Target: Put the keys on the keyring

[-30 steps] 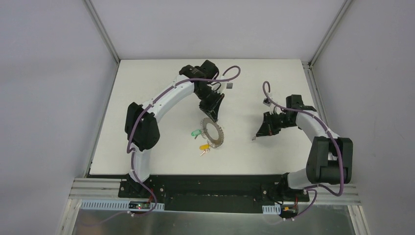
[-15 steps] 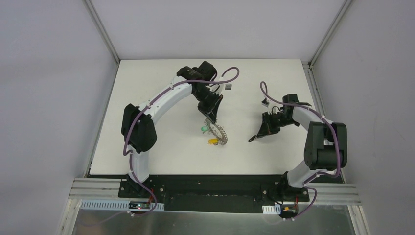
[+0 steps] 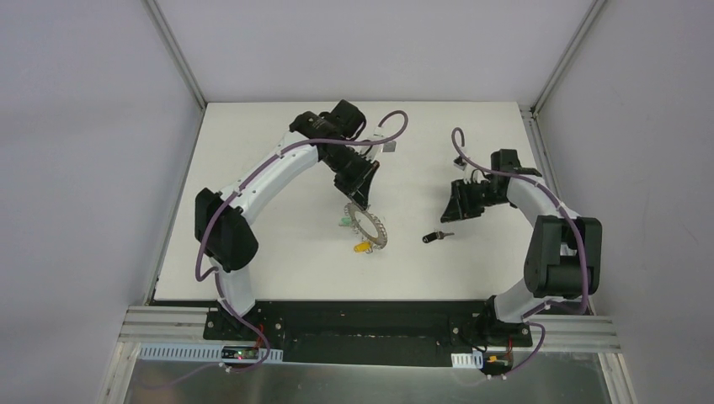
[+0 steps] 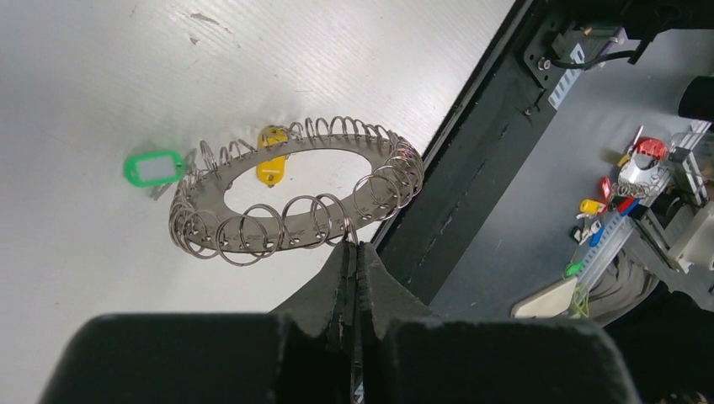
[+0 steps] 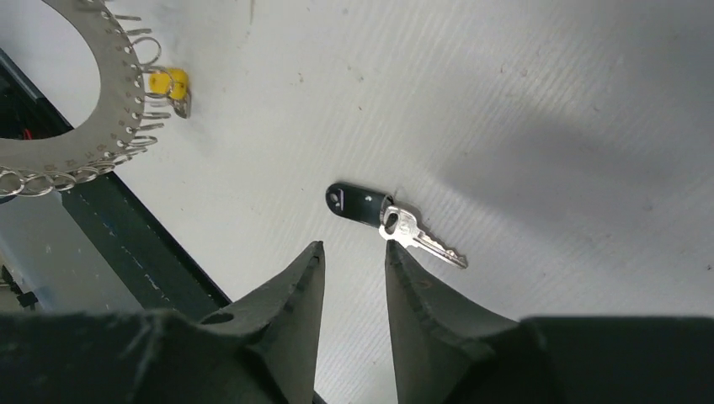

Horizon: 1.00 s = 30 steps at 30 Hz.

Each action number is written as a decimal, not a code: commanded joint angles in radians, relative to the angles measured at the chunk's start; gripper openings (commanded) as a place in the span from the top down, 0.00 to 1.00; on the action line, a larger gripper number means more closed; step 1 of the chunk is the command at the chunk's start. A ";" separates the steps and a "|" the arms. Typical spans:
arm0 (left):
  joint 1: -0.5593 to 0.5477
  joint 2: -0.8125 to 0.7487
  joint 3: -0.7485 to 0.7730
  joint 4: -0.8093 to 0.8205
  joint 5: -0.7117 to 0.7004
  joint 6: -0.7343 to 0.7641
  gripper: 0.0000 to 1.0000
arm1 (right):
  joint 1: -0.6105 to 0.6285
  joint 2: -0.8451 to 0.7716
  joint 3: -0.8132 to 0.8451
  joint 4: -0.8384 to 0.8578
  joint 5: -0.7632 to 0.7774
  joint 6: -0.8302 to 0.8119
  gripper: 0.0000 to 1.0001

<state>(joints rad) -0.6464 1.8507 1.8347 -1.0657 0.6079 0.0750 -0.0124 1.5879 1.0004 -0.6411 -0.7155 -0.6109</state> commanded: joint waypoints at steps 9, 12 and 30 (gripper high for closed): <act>0.002 -0.127 0.088 -0.139 0.304 0.196 1.00 | 0.177 -0.241 0.159 0.149 -0.379 0.155 0.51; 0.001 -0.141 0.107 -0.163 0.372 0.220 1.00 | 0.238 -0.259 0.172 0.280 -0.449 0.261 0.53; 0.001 -0.171 0.132 -0.047 0.375 0.136 1.00 | 0.431 -0.229 0.372 0.082 -0.626 0.209 0.64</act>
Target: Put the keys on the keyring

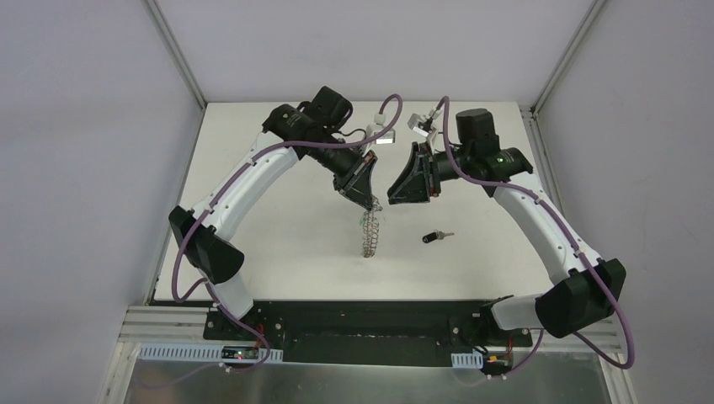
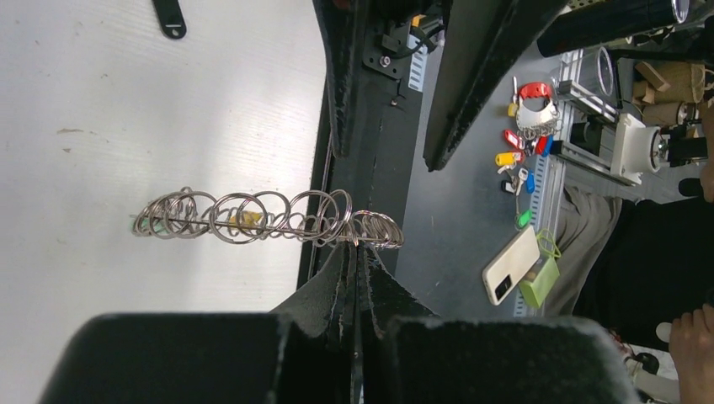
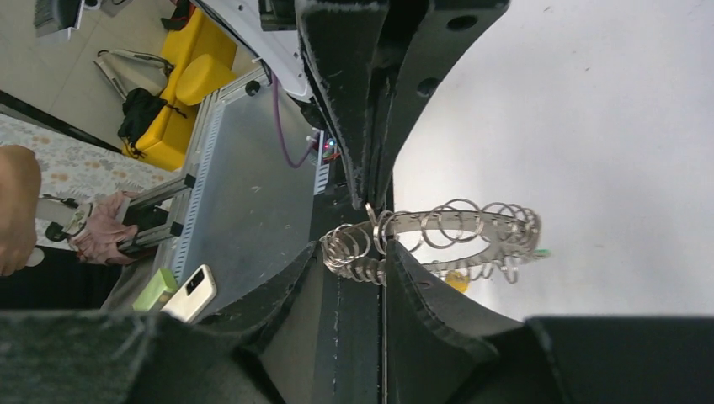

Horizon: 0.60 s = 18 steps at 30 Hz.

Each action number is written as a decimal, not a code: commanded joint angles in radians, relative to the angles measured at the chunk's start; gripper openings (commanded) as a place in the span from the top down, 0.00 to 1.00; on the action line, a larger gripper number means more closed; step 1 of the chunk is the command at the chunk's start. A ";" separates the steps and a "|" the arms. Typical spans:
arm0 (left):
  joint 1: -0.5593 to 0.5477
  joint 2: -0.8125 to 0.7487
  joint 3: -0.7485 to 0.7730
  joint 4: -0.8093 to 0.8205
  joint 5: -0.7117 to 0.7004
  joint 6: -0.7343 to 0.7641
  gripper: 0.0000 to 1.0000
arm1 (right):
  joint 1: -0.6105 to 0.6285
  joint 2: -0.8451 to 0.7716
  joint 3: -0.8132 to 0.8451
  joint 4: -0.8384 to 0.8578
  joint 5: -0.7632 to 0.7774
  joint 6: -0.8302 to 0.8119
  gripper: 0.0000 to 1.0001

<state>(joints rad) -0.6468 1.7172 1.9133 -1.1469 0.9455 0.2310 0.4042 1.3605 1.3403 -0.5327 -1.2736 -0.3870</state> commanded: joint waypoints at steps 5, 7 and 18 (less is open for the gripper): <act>0.001 -0.038 0.055 0.060 0.030 -0.039 1.00 | 0.029 -0.002 0.016 -0.033 -0.079 -0.013 0.65; 0.001 -0.038 0.054 0.069 0.023 -0.049 1.00 | 0.035 -0.002 0.007 -0.033 -0.082 -0.011 0.65; 0.001 -0.045 0.044 0.077 0.031 -0.059 1.00 | 0.063 0.010 -0.019 -0.021 -0.062 -0.003 0.63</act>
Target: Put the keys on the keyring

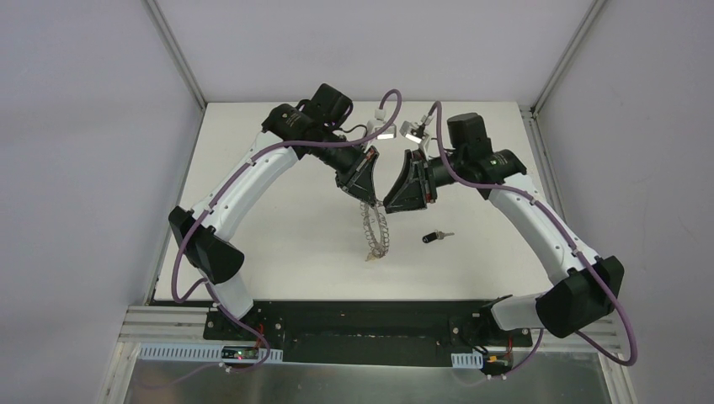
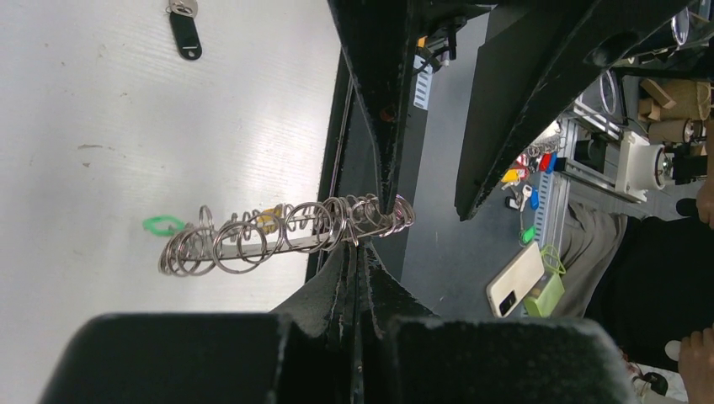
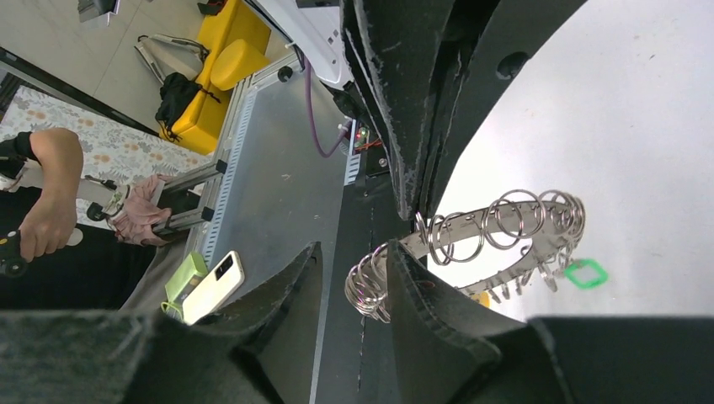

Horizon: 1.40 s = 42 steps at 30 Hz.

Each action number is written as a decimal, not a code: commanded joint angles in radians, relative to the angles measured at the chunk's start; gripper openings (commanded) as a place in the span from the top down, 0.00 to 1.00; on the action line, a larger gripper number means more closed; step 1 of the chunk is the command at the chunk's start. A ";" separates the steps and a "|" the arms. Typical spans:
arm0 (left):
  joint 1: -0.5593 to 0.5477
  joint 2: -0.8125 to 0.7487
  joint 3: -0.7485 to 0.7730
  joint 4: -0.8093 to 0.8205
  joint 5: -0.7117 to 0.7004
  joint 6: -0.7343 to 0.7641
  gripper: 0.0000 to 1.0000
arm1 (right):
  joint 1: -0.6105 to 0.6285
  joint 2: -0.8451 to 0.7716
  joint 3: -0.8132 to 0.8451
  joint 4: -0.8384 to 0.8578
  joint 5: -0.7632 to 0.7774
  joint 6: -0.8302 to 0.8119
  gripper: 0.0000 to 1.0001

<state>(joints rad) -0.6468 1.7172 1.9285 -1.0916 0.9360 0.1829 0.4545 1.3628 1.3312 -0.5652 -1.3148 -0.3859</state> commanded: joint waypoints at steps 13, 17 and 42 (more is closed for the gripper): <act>-0.002 -0.082 -0.009 0.030 0.067 -0.001 1.00 | 0.020 0.049 -0.002 0.070 0.017 0.042 0.65; -0.002 -0.085 -0.017 0.028 0.068 0.003 1.00 | 0.021 0.044 0.000 0.066 0.027 0.038 0.65; -0.007 -0.067 -0.024 0.045 0.077 -0.012 1.00 | 0.048 0.050 0.046 0.042 0.006 0.025 0.70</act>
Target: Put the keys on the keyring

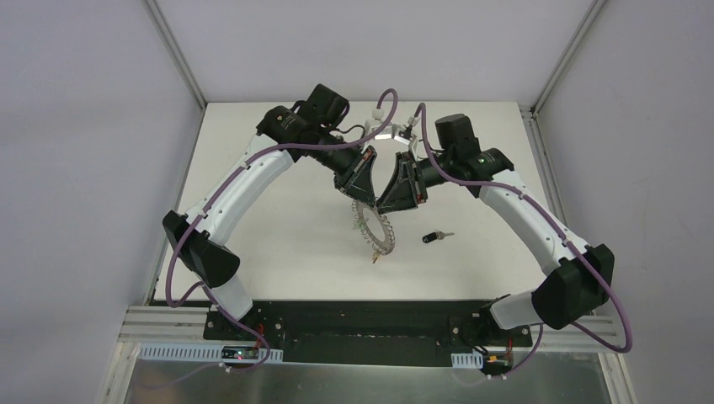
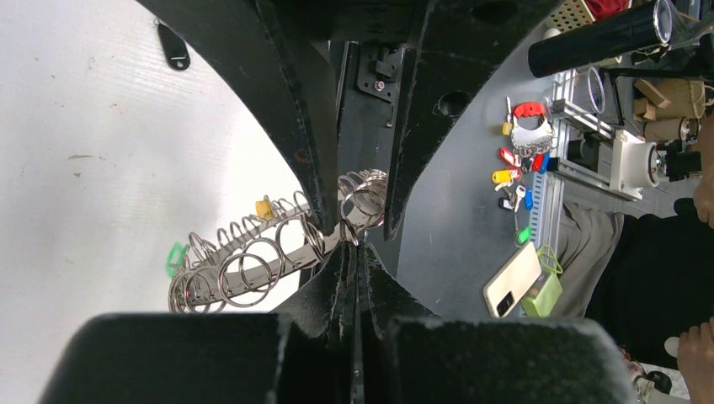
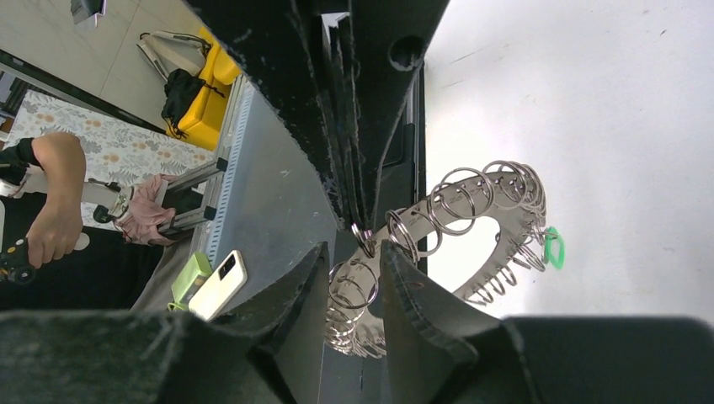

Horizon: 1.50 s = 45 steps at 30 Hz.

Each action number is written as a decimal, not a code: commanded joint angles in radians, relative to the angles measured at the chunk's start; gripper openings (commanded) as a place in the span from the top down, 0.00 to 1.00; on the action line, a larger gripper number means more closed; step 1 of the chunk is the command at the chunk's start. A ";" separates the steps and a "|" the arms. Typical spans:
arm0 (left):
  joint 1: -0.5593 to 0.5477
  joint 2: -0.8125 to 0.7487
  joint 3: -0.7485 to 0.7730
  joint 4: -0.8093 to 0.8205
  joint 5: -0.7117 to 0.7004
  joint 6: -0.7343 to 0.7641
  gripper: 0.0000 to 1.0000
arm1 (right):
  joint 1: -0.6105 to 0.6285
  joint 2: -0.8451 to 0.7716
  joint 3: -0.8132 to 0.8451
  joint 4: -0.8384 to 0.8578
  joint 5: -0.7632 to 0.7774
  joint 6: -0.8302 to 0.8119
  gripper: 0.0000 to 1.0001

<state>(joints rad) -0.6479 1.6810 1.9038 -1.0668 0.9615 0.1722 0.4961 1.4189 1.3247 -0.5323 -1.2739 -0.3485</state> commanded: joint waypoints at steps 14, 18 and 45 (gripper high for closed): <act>-0.006 -0.029 -0.001 0.032 0.052 -0.014 1.00 | 0.008 -0.009 0.040 0.051 -0.021 0.045 1.00; -0.006 -0.032 0.005 0.045 0.055 -0.025 1.00 | 0.008 0.001 0.056 0.060 0.005 0.066 1.00; 0.169 -0.249 -0.471 1.003 0.174 -0.676 0.57 | -0.065 0.065 0.096 0.409 -0.019 0.524 1.00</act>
<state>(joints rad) -0.4828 1.4612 1.4570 -0.1974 1.0985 -0.4236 0.4446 1.5021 1.4261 -0.2867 -1.2217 0.0498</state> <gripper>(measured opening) 0.440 0.008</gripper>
